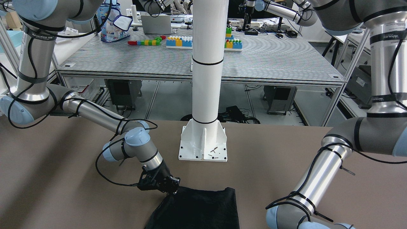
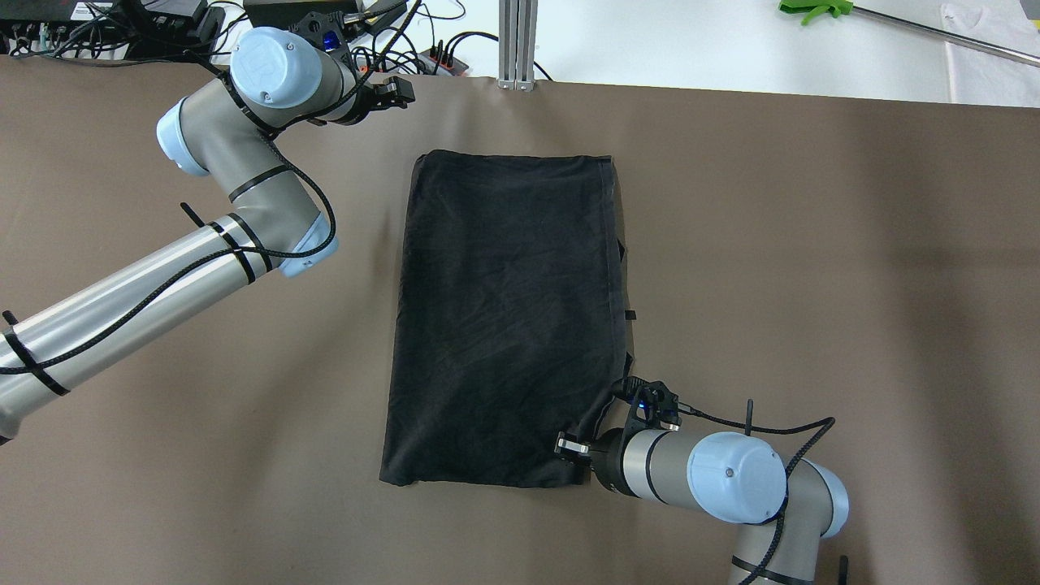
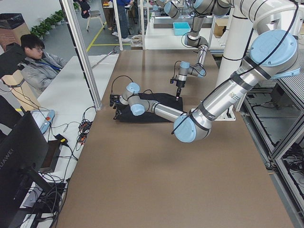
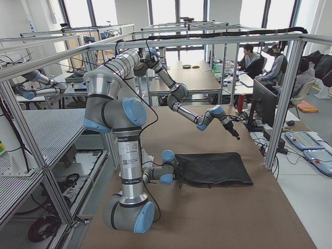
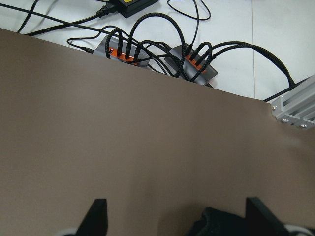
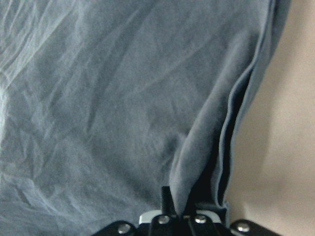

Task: Fold clothes
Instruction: 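Grasp the near-end corners with both grippers while the left gripper moves down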

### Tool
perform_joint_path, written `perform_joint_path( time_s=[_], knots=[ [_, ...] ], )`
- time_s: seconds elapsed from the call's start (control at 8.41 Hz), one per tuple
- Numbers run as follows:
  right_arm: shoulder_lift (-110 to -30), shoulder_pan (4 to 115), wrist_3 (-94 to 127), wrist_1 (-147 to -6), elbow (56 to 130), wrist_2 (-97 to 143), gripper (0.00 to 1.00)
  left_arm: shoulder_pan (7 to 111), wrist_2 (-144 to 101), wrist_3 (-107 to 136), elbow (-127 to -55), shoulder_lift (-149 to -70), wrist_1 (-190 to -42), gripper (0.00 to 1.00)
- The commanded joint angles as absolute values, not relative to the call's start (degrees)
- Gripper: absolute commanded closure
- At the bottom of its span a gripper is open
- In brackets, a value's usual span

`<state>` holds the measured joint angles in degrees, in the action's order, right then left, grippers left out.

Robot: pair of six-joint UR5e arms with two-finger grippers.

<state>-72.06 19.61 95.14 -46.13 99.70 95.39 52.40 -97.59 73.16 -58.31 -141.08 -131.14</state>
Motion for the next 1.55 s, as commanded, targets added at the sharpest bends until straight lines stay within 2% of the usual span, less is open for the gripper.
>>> perform_joint_path(
  time_s=[0.0,0.24,0.48,0.59,0.71,1.07,1.43],
  knots=[
    [-72.16,19.86,94.92,-45.62,102.11,95.80,1.00,52.38,-106.82,81.85,-63.69,-138.45,-132.88,0.00],
    [-72.33,19.95,94.57,-45.70,104.41,95.80,1.00,48.37,-110.22,94.51,-78.41,-129.78,-132.98,0.00],
    [-72.33,19.86,94.13,-45.62,104.41,95.80,1.00,40.55,-105.33,98.60,-95.80,-115.82,-132.80,0.00],
    [-72.33,19.95,94.13,-45.62,104.50,95.71,1.00,35.47,-101.20,101.14,-102.76,-109.66,-132.54,0.00],
    [-72.33,19.95,94.13,-45.44,104.50,95.71,1.00,30.63,-96.99,102.12,-106.14,-106.73,-132.54,0.00],
    [-72.33,19.95,93.96,-44.82,104.41,95.54,1.00,19.63,-85.99,103.62,-103.90,-106.26,-132.63,0.00],
    [-72.33,20.30,93.96,-44.82,104.41,95.54,1.00,16.61,-83.67,103.71,-103.36,-105.65,-132.89,0.00]
  ],
)
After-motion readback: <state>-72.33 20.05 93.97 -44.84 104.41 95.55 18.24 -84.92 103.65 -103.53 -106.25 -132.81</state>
